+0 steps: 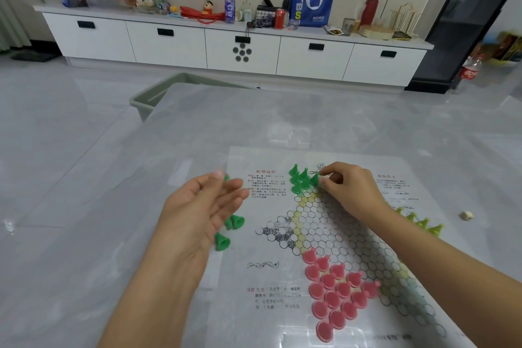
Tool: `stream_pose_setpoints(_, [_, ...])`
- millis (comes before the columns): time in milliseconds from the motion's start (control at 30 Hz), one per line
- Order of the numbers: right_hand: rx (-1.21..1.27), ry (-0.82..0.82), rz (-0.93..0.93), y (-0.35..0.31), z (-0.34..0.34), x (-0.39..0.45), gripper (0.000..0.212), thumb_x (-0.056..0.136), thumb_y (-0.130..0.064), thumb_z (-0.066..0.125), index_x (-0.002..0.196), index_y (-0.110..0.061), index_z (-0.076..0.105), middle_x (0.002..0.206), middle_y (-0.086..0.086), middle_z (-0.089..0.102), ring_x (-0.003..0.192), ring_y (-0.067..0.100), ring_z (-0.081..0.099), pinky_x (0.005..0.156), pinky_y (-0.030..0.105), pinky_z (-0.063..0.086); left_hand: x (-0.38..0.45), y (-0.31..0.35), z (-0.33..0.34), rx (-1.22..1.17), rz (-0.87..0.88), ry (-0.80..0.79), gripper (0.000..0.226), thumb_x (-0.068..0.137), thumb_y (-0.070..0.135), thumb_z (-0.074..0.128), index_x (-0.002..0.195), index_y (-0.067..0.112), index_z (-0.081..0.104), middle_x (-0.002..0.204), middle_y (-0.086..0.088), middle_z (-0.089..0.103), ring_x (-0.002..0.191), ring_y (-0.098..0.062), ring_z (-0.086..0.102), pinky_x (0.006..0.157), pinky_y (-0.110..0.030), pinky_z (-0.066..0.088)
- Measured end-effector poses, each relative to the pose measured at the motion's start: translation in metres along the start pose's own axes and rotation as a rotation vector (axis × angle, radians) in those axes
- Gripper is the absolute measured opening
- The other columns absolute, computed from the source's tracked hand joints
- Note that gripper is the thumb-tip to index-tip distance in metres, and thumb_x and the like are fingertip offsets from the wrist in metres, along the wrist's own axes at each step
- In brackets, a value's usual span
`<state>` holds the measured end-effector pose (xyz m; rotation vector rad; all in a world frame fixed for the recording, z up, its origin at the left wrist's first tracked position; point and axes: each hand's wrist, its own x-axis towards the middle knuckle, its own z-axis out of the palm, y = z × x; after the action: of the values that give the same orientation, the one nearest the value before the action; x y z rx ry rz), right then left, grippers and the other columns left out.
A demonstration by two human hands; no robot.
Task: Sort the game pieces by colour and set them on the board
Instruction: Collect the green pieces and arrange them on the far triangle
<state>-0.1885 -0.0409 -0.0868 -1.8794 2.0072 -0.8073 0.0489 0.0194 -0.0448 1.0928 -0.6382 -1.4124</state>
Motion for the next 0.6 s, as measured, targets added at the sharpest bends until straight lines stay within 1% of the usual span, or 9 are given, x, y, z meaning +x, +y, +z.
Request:
stream_pose_setpoints(67, [0.034,0.086,-0.018,-0.004,-0.006,-0.003,0.015,0.088,-0.016,0.056,0.098,-0.015,0.067,0.081,-0.003,0.066,0.072,0.005,0.056,0.065,0.015,0.04,0.002,0.009,-0.007,-0.015,0.035,0.071,0.02,0.087,0.027,0.054,0.077,0.011,0.058,0.049,0.003,0.065,0.039,-0.004,0.056,0.039,-0.013,0.045])
stream_pose_setpoints(133, [0.091,0.132,-0.061,-0.017,-0.013,-0.007,0.016,0.089,-0.012,0.054,0.095,-0.016,0.067,0.078,-0.01,0.063,0.069,-0.002,0.055,0.059,0.008,0.04,0.004,0.015,-0.015,-0.019,0.047,0.118,0.024,0.087,0.035,0.053,0.074,0.014,0.057,0.042,0.008,0.054,0.033,-0.002,0.042,0.033,-0.012,0.035])
stream_pose_setpoints(167, [0.119,0.103,-0.096,-0.027,-0.015,-0.011,0.016,0.088,-0.012,0.054,0.094,-0.018,0.067,0.076,-0.014,0.062,0.068,-0.001,0.057,0.057,0.007,0.043,0.005,0.016,-0.018,-0.027,0.046,0.133,0.025,0.087,0.036,0.053,0.073,0.015,0.057,0.04,0.009,0.048,0.032,-0.002,0.037,0.032,-0.012,0.03])
stream_pose_setpoints(233, [0.133,-0.076,-0.209,-0.053,-0.017,-0.019,0.016,0.088,-0.014,0.055,0.095,-0.021,0.067,0.077,-0.016,0.062,0.068,-0.001,0.059,0.06,0.007,0.046,0.006,0.016,-0.022,-0.033,0.045,0.147,0.026,0.088,0.035,0.053,0.071,0.016,0.056,0.04,0.01,0.04,0.033,-0.003,0.032,0.031,-0.012,0.026])
stream_pose_setpoints(300, [-0.002,-0.296,-0.356,-0.076,-0.009,-0.027,0.016,0.088,-0.018,0.055,0.099,-0.021,0.067,0.082,-0.013,0.063,0.072,0.0,0.058,0.067,0.011,0.047,0.007,0.013,-0.022,-0.035,0.052,0.14,0.026,0.088,0.031,0.054,0.069,0.014,0.058,0.042,0.009,0.038,0.035,-0.003,0.032,0.031,-0.013,0.026])
stream_pose_setpoints(333, [-0.072,-0.361,-0.414,-0.085,-0.002,-0.031,0.017,0.088,-0.02,0.055,0.1,-0.02,0.066,0.083,-0.011,0.063,0.072,0.002,0.056,0.069,0.013,0.045,0.007,0.011,-0.021,-0.04,0.055,0.128,0.025,0.088,0.029,0.054,0.07,0.013,0.059,0.044,0.008,0.039,0.036,-0.003,0.033,0.031,-0.013,0.027])
stream_pose_setpoints(400, [-0.113,-0.41,-0.44,-0.099,0.012,-0.035,0.019,0.087,-0.023,0.055,0.101,-0.016,0.065,0.08,-0.008,0.057,0.07,0.004,0.052,0.068,0.017,0.043,0.008,0.009,-0.02,-0.059,0.058,0.101,0.022,0.089,0.023,0.054,0.071,0.012,0.061,0.046,0.007,0.043,0.036,-0.002,0.036,0.032,-0.013,0.029])
stream_pose_setpoints(467, [-0.137,-0.426,-0.423,-0.11,0.027,-0.037,0.024,0.085,-0.029,0.057,0.105,-0.016,0.06,0.082,-0.005,0.053,0.075,0.011,0.05,0.068,0.025,0.041,0.009,0.009,-0.02,-0.088,0.061,0.092,0.018,0.088,0.017,0.055,0.074,0.01,0.062,0.047,0.006,0.051,0.037,-0.002,0.042,0.035,-0.013,0.035])
stream_pose_setpoints(600, [-0.231,-0.468,-0.43,-0.12,0.047,-0.04,0.038,0.083,-0.032,0.06,0.116,-0.018,0.051,0.098,0.003,0.052,0.086,0.021,0.051,0.071,0.029,0.04,0.011,0.009,-0.023,-0.143,0.074,0.095,0.013,0.086,0.007,0.056,0.074,0.009,0.06,0.049,0.005,0.061,0.042,-0.001,0.054,0.045,-0.011,0.046])
